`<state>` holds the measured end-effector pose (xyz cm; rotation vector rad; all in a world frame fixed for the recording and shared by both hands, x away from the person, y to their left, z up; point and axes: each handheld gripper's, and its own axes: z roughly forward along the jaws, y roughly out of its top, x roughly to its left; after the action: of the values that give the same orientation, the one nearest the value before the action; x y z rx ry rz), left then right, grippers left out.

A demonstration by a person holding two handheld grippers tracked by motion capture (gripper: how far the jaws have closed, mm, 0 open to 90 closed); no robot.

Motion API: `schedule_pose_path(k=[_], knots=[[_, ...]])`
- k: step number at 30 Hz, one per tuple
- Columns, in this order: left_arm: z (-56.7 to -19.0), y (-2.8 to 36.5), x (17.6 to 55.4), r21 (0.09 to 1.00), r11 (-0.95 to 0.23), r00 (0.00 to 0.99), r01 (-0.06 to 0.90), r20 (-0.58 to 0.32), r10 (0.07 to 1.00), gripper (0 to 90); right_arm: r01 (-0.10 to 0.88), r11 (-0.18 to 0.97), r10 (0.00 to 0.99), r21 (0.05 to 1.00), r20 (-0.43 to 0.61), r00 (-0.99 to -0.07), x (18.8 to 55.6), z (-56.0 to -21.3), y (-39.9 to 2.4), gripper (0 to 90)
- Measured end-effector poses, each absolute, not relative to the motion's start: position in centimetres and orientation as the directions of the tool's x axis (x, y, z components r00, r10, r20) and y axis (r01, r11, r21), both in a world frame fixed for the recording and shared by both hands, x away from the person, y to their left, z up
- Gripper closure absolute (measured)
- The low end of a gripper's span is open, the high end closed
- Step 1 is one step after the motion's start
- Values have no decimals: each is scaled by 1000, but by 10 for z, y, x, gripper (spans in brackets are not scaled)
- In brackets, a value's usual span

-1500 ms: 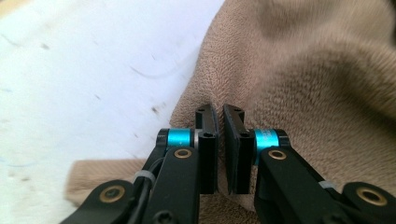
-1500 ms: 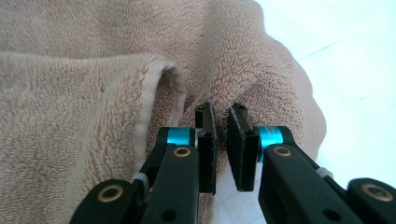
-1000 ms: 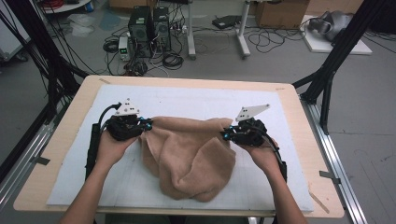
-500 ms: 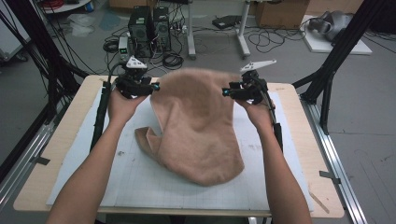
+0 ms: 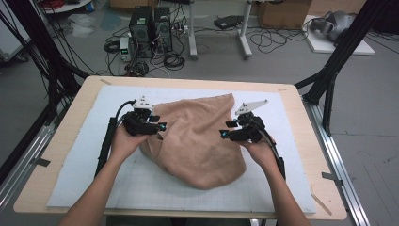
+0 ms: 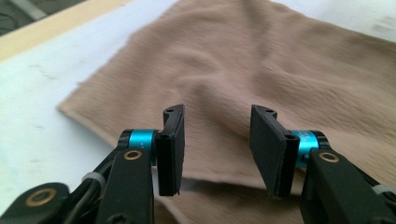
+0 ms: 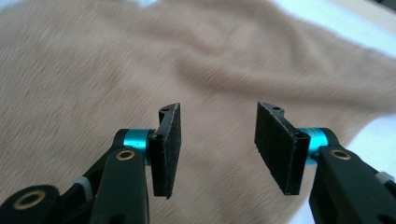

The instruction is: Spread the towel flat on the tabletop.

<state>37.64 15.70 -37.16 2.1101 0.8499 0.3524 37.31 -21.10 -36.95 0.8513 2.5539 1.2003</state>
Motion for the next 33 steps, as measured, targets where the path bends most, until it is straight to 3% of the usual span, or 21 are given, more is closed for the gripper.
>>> schedule_pose_path(k=[11,24,30,33], knots=[[-385,159,342,789,-452,774,416,-46,632,541,379,500,497,779,100,-862,326,-396,-208,468],[-389,160,339,797,-430,781,424,-82,619,565,351,564,421,748,106,-901,299,-419,-194,451],[-390,162,340,794,-430,782,429,-89,617,563,354,623,410,698,94,-907,303,-439,-182,558],[-390,163,340,796,-425,781,430,-92,618,563,363,609,404,706,117,-907,304,-438,-185,693]])
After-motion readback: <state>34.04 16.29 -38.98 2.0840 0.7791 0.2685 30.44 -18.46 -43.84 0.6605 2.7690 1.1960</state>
